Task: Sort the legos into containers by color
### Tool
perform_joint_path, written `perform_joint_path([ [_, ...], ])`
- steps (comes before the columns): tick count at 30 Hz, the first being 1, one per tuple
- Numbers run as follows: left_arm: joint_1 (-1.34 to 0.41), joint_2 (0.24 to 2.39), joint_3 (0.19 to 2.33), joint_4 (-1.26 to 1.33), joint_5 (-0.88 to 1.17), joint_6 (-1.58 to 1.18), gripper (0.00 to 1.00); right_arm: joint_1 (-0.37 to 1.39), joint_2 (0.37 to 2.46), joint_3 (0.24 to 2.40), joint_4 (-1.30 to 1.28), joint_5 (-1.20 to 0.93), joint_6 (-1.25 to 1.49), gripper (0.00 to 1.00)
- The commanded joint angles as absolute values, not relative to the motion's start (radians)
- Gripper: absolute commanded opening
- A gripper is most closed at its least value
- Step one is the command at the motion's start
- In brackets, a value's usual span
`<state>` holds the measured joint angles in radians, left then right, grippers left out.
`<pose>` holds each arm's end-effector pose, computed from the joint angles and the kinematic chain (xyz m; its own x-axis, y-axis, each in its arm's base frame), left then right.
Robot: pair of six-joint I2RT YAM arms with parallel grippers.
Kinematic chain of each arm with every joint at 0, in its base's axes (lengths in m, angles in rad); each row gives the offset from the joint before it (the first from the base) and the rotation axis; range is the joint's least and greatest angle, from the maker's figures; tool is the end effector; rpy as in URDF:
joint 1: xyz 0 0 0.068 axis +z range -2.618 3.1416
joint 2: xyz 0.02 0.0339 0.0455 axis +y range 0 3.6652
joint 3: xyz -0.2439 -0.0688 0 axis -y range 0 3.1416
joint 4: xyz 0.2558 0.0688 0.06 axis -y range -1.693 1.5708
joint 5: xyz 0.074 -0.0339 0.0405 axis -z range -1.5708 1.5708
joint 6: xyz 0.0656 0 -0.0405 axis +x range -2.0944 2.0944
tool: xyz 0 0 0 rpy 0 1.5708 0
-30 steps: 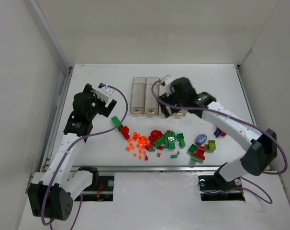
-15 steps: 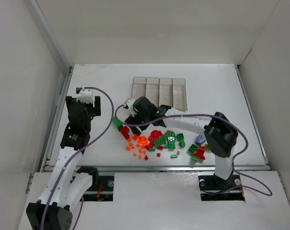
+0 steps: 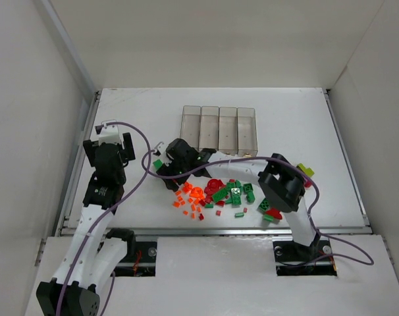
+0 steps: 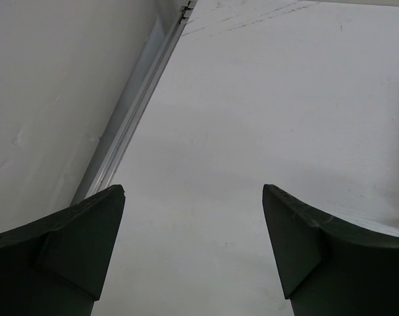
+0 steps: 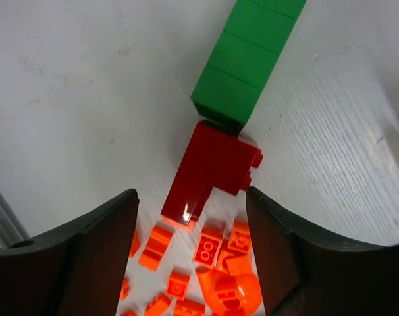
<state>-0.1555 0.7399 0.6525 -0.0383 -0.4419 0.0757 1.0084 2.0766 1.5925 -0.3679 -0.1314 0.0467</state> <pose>0.2337 -0.0082 0.2987 -0.1446 0.0919 -0.9852 -0.2690 0.9545 0.1285 0.2508 0.4141 0.1563 -0.4422 -0.6147 -0.6532 -0.8650 0.4849 0.1292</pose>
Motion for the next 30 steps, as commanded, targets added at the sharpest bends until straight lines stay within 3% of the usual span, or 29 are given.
perform_joint_path([
  [1,-0.158,0.723,0.65,-0.011,-0.465,0.055,0.83,1.014,2.126,1.66,-0.345,-0.15,0.074,0.71],
  [9,-0.158,0.723,0.65,-0.011,-0.474,0.055,0.83,1.023,2.155,1.678,-0.354,-0.141,0.074,0.67],
  [12,-0.158,0.723,0.65,-0.011,-0.474,0.055,0.83,1.023,2.166,1.678,-0.354,-0.129,0.074,0.6],
  [18,-0.158,0.723,0.65,-0.011,-0.474,0.074,0.83,1.023,2.128,1.648,-0.336,-0.116,0.063,0.25],
  [21,-0.158,0.723,0.65,-0.002,-0.437,0.083,0.72,1.023,2.096,1.634,-0.325,-0.117,0.043,0.07],
  [23,-0.158,0.723,0.65,-0.002,-0.35,0.124,0.66,1.023,2.053,1.624,-0.325,-0.106,0.031,0.0],
  [27,-0.158,0.684,0.64,0.017,-0.099,0.237,0.64,0.954,1.907,1.565,-0.316,-0.204,-0.006,0.0],
  [29,-0.158,0.651,0.64,0.017,0.032,0.274,0.78,0.869,1.796,1.499,-0.304,-0.337,-0.006,0.0],
  [30,-0.158,0.638,0.652,0.017,0.199,0.3,0.83,0.836,1.76,1.477,-0.289,-0.389,-0.018,0.0],
])
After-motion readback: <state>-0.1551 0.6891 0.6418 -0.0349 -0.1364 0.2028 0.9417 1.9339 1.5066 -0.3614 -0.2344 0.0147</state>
